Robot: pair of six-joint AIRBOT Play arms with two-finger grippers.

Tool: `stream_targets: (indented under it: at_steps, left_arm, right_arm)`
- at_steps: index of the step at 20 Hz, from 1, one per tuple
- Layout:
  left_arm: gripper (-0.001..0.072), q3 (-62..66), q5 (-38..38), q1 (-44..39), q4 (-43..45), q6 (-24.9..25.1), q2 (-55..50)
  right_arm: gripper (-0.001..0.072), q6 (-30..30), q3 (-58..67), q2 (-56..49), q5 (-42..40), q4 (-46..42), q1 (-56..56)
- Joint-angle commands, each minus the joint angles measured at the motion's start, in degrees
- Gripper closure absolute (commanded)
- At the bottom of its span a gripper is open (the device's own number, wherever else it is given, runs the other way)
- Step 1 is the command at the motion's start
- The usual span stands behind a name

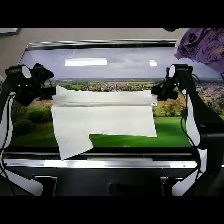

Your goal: Fold the clothes and pants, and hang the long-sleeved shirts on hangers.

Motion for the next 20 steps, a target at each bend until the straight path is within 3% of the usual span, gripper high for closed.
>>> stream_targets:
  at_steps: [1,13,14,15,16,17,18,20]
  left_arm:
    - [0.0690,-2.25,-3.89,0.07,0.00,0.00,-0.04]
    - [0.0689,-7.50,-2.58,0.07,-0.02,0.00,-0.22]
    - [0.0687,-7.50,-2.19,0.07,-0.02,-0.02,-0.22]
    - [0.0663,-7.50,-2.16,0.07,0.00,-0.22,-0.22]
    - [0.0467,-7.43,-2.19,0.09,0.02,-1.31,-0.20]
    - [0.0162,-7.37,-2.21,0.44,-0.11,-2.21,0.13]
    - [-0.0013,-7.37,-2.25,1.03,-0.26,-2.62,1.03]
    - [-0.0013,-7.41,-2.27,3.78,-2.49,-2.56,4.50]
  right_arm:
    - [0.0679,-0.20,-3.65,-0.04,2.27,1.97,0.07]
    - [0.0677,-0.22,-8.59,-0.04,2.73,8.02,0.07]
    - [0.0638,-0.20,-8.59,-0.04,2.78,8.39,0.07]
    - [0.0553,-0.22,-8.59,-0.02,2.89,8.59,0.07]
    - [0.0455,-0.37,-8.57,0.11,3.34,8.98,0.07]
    - [0.0338,-0.85,-8.57,0.44,4.09,9.20,0.07]
    - [0.0302,-2.36,-8.55,1.27,4.63,9.38,0.04]
    - [0.0291,-7.48,-8.41,4.85,5.09,7.69,-0.02]
